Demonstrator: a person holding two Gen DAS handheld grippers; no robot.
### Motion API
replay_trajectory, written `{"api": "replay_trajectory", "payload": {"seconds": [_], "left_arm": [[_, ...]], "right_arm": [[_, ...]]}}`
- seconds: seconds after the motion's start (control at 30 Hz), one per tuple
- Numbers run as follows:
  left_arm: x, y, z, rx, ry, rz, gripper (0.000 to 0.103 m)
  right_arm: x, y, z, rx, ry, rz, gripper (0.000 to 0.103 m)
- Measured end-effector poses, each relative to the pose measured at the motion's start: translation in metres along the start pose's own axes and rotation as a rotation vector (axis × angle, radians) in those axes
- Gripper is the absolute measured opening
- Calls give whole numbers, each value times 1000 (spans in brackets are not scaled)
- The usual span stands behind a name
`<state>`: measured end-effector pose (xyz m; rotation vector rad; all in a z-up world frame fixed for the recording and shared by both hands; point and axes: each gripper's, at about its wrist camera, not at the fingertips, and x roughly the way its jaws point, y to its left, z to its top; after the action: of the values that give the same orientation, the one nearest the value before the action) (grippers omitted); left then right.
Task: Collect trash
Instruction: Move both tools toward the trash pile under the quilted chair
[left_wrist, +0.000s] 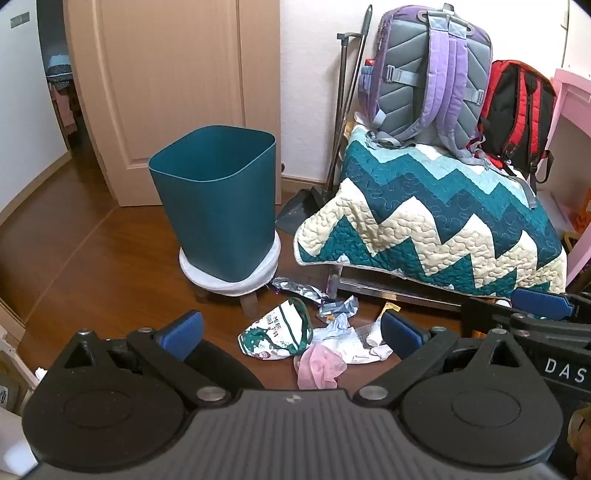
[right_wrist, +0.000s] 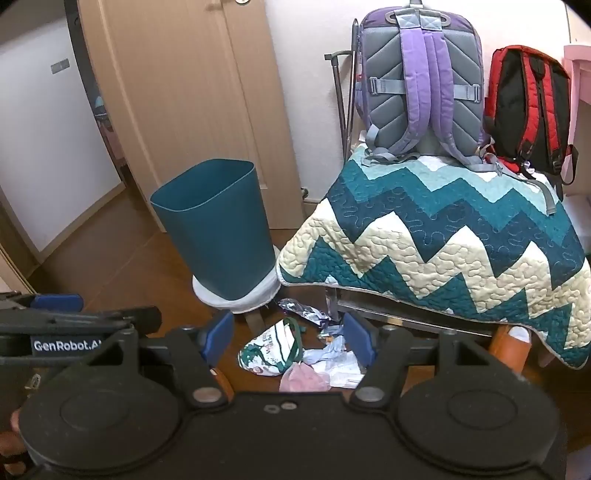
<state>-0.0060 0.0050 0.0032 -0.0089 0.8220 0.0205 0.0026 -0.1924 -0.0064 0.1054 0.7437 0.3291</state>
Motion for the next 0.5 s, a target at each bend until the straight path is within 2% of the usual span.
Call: {"api": "replay_trajectory", "payload": {"seconds": [0.5], "left_arm": [[-10, -1, 1, 11, -34, 0, 103]], "right_arm": [[-9, 6, 0, -7, -42, 36, 65]]}}
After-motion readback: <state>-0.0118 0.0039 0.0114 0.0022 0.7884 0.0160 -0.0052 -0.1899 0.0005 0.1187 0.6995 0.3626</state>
